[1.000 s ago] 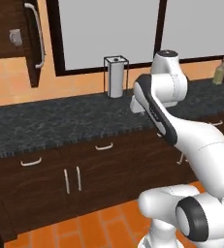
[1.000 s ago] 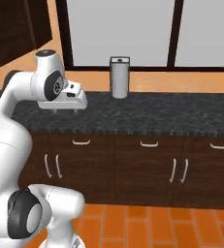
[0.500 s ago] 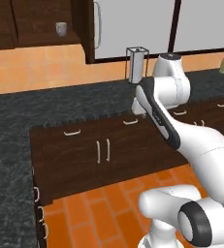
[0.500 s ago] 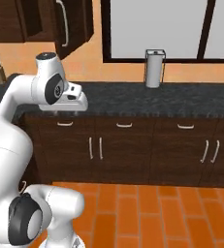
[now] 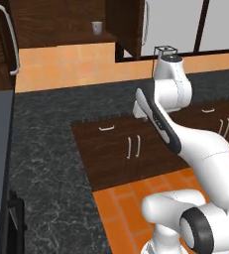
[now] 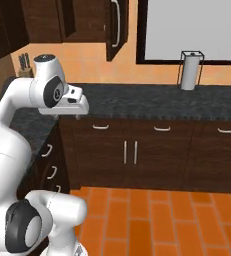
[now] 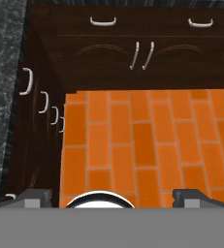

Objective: Gather all objects into one cabinet and sort the glasses and bowls to opposite sides.

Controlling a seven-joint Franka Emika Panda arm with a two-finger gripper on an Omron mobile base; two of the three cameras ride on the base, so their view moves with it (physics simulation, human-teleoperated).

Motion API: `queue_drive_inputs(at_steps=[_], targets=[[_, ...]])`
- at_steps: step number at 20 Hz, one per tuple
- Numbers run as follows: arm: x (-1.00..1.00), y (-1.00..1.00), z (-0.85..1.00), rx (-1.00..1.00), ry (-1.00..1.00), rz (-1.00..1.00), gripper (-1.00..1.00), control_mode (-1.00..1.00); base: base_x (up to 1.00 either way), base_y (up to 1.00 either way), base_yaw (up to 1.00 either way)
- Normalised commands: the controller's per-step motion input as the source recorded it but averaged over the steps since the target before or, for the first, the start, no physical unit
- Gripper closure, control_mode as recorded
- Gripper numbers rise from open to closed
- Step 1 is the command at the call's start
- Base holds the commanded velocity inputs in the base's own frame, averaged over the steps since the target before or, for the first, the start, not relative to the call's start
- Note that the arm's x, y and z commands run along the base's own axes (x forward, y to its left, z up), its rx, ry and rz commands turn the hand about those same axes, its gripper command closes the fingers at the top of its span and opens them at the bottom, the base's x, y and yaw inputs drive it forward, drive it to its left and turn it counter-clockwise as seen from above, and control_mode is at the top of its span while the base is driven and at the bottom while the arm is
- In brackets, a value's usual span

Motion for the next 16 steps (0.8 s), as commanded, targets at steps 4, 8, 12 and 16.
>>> queue_drive_inputs(at_steps=[4, 8, 12, 16], targets=[[0.00, 0.00, 0.00, 0.00, 0.00, 0.00, -1.00, 1.00, 0.37, 0.98, 0.02], [0.00, 0.00, 0.00, 0.00, 0.00, 0.00, -1.00, 1.00, 0.71, 1.00, 0.00], [0.00, 0.00, 0.00, 0.00, 0.00, 0.00, -1.00, 1.00, 0.93, 0.91, 0.00], [0.00, 0.00, 0.00, 0.00, 0.00, 0.00, -1.00, 1.00, 1.00, 0.69, 0.00]])
